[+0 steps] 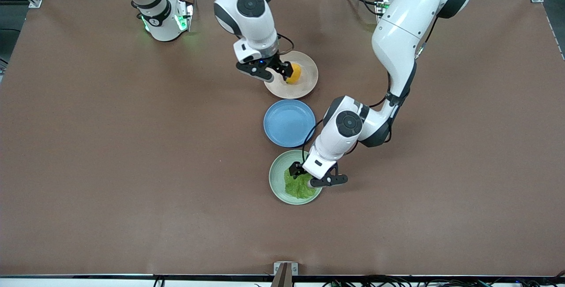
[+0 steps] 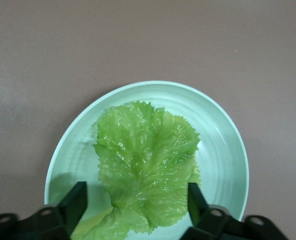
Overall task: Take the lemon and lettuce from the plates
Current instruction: 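Grasp the lettuce leaf with the left gripper while the right gripper grasps the lemon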
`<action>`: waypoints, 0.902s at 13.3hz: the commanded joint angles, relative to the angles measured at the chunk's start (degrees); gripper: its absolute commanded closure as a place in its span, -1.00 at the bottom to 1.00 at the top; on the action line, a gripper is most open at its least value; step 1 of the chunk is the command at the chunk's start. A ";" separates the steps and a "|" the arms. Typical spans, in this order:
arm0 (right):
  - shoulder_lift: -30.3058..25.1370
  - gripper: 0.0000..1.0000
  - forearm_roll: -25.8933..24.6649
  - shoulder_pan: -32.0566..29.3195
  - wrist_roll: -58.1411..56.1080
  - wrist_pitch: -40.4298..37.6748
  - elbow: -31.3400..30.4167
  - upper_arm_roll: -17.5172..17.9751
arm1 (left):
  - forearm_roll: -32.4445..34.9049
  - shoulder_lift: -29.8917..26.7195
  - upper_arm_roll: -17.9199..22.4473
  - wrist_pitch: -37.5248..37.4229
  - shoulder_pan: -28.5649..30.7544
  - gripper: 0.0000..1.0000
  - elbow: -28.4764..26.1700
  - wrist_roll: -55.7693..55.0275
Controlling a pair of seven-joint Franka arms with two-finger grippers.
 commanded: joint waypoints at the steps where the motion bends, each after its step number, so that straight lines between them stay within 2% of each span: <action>1: 5.39 -1.00 -0.44 3.49 4.67 5.02 1.45 -1.09 | -0.23 1.54 0.74 0.38 -0.61 -0.45 1.66 -0.85; 4: 9.27 -1.00 -0.88 5.17 6.44 5.83 3.47 -1.18 | -0.32 1.63 0.83 0.56 -0.26 0.02 1.84 -0.94; 6: 10.59 -1.00 -0.88 5.87 6.53 5.91 4.00 -1.18 | -0.32 1.63 0.83 0.56 -0.26 0.47 1.75 -0.94; 9: 11.74 -1.00 -0.88 6.48 7.05 7.14 3.92 -1.09 | -0.41 1.46 0.83 0.56 -0.17 0.91 1.84 -4.61; 10: 12.09 -0.99 -0.88 6.92 7.67 7.41 3.92 -1.09 | -0.41 1.19 0.83 0.56 -0.26 0.99 1.84 -6.55; 12: 12.44 -0.98 -0.88 7.45 8.72 8.11 3.92 -1.09 | -0.50 0.75 0.83 0.56 -0.17 1.00 1.84 -7.01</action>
